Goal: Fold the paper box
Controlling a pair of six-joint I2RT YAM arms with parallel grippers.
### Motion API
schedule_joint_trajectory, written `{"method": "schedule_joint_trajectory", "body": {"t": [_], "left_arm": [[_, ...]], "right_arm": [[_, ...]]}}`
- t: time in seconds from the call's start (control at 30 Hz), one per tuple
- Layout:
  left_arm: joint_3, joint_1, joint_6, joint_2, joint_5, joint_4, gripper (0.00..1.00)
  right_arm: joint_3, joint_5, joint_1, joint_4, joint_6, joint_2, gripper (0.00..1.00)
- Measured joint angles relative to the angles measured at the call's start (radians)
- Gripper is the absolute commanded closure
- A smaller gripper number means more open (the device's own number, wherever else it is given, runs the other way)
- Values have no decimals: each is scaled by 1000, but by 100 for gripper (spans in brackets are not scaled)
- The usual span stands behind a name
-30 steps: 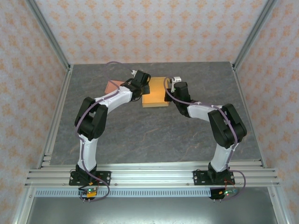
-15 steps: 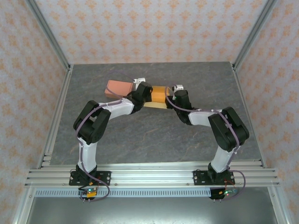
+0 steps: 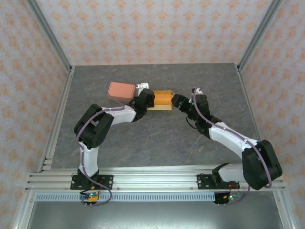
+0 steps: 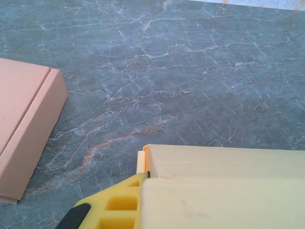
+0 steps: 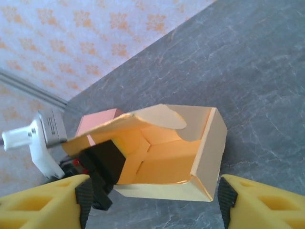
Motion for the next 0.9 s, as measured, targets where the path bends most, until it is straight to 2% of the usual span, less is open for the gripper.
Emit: {"method": "schedule_joint_trajectory", "body": {"t": [0.13, 0.23, 0.33, 0.53, 0.57, 0.67, 0.8, 0.9], "left_arm": [[-33, -7, 26, 0, -19, 60, 89], [-61, -14, 44, 0, -36, 109, 89], [-78, -21, 60, 0, -48, 137, 89], [-90, -32, 88, 0, -58, 137, 84], [-99, -32, 93, 1, -56, 129, 79], [-130, -32, 108, 5, -44, 107, 52], [-177, -26, 106, -33, -8, 114, 39], [-276, -32, 91, -132, 56, 117, 34]], "right_arm": [[174, -3, -61, -195, 212, 77, 28], [343, 4, -75, -340, 233, 170, 28], [517, 24, -74, -459, 92, 289, 30], [816, 23, -72, -643, -318, 624, 36], [838, 23, -70, -666, -368, 669, 36], [859, 35, -61, -727, -484, 764, 36], [885, 57, -55, -742, -564, 780, 36], [881, 69, -50, -742, -584, 780, 36]]}}
